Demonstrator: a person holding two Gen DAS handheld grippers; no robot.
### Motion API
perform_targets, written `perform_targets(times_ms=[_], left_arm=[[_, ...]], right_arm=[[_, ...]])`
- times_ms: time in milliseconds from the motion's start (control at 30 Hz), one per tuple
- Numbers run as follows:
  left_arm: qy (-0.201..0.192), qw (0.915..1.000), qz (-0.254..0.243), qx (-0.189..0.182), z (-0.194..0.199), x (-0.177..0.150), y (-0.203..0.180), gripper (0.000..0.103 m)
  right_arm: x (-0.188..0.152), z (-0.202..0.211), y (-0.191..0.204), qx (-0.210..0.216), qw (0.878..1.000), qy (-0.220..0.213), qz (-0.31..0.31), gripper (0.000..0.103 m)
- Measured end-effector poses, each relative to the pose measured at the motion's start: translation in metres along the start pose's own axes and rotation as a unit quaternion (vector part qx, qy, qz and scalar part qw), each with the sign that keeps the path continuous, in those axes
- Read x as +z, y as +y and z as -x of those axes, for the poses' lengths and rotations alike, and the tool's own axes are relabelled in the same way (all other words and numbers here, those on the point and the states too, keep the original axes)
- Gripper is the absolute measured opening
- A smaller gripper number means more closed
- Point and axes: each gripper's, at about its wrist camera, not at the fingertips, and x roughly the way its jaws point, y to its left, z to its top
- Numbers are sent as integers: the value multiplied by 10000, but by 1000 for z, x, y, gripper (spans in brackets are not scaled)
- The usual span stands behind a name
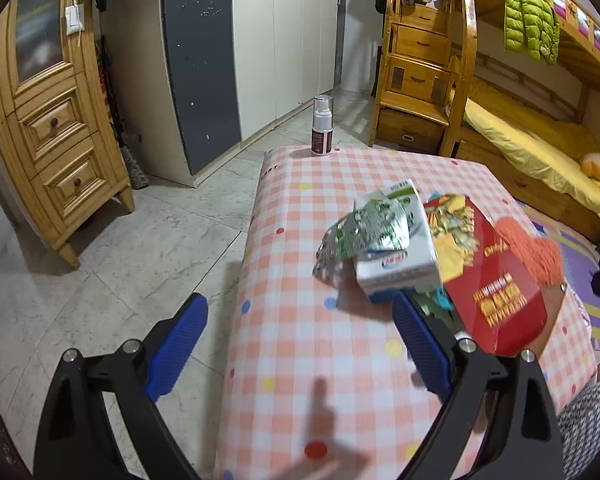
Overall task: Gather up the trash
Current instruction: 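Grasp the silver blister pack with the left tool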
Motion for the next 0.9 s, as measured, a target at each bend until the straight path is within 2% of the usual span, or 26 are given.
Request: perform_targets(times_ms=[100,167,300,467,567,633,767,900], left_arm=[[30,9999,-98,-104,-14,13,-3,78],[59,9996,-102,-254,-21,21,-6,76],[40,9965,-195,-814,-28,34,-23,76],[255,9937,-498,-974,-50,39,-48,90],[435,9925,-615,-962,-67,40,-58,92],[514,9918,-682,-952,-75,40,-60,92],[642,9859,-762,-1345,-76,34,-69,85],[647,9783,-1026,-1682,-63,25,-91,84]], right_arm=[[4,-5,0,4,10000,2,-24,43],[6,-8,0,-11,10000,15,-6,43],[7,-14,-4,-72,10000,43,-7,43],[5,-19,-14,-120,9998,95,-99,44],[1,-20,-20,-131,9997,130,-151,44],[-1,-20,-24,-126,9996,141,-188,44],[-3,-16,-31,-135,9996,114,-237,44],[-6,-10,-40,-175,9992,57,-365,44]])
